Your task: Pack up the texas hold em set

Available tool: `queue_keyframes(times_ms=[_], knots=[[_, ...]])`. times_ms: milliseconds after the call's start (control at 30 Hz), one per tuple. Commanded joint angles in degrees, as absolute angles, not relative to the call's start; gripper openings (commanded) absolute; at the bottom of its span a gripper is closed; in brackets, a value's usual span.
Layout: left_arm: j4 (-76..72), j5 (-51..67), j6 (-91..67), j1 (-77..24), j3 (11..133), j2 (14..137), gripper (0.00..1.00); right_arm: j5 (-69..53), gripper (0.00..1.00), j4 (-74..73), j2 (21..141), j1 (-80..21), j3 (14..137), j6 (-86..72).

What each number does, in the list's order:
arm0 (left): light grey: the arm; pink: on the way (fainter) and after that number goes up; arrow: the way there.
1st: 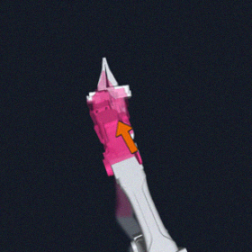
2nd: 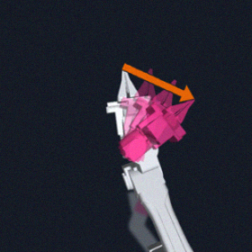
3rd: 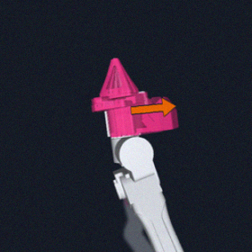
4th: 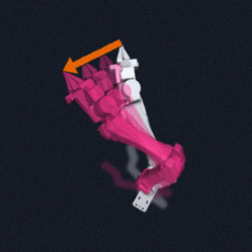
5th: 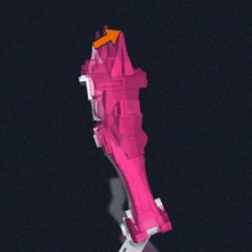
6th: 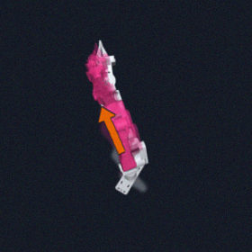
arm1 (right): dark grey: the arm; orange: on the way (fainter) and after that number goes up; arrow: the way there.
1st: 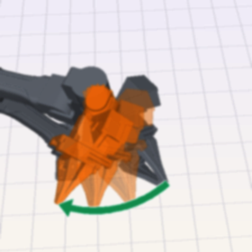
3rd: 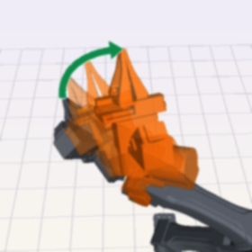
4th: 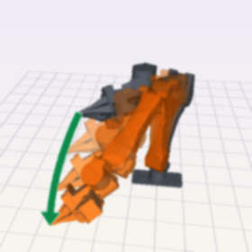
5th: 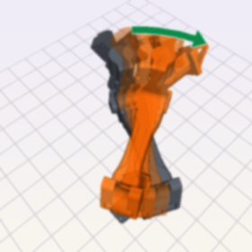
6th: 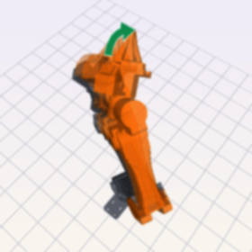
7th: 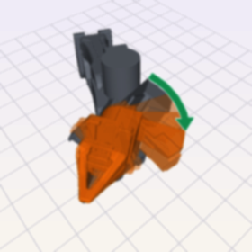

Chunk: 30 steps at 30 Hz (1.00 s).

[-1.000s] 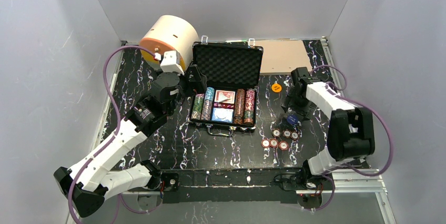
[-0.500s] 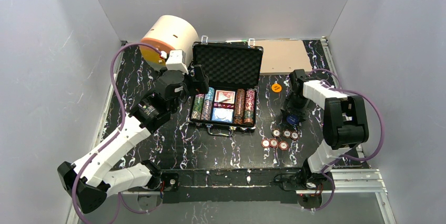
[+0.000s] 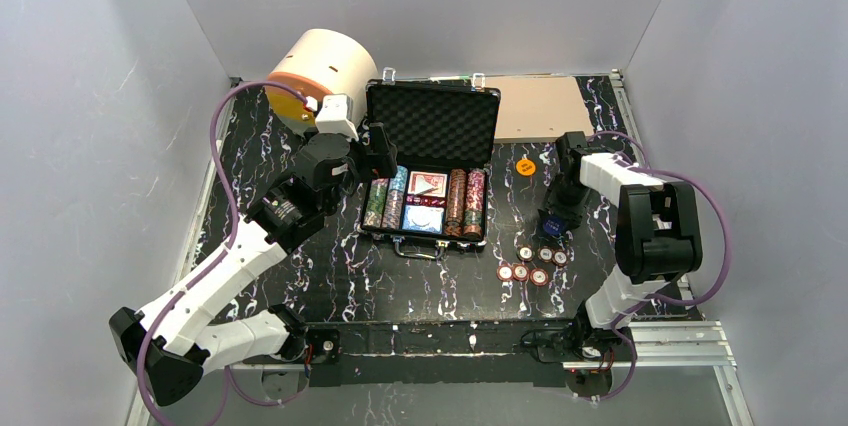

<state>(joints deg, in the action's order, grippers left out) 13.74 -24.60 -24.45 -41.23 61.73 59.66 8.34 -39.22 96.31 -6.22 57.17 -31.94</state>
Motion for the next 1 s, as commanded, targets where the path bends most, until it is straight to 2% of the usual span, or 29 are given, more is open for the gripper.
queue_keyframes(times_ms=[0, 267, 533, 700, 967], knots=[[13.61, -25.42, -24.08, -41.23, 63.17, 59.15, 0.95, 9.56, 0.49, -37.11, 97.29, -6.05, 55.15, -31.55], [13.44, -25.27, -24.43, -41.3, 63.23, 59.35, 0.95, 6.21, 0.5, -42.97, 90.51, -8.5, 62.87, -32.92], [13.4, -26.98, -23.85, -41.31, 63.08, 57.92, 0.95, 4.72, 0.51, -42.65, 87.85, -25.3, 73.25, -40.81], [13.76, -27.21, -23.82, -41.23, 62.84, 56.9, 0.95, 5.16, 0.52, -40.08, 91.69, -35.75, 78.64, -44.43], [14.31, -27.02, -23.74, -41.26, 62.63, 56.01, 0.95, 6.35, 0.55, -41.88, 102.25, -45.55, 86.68, -44.36]])
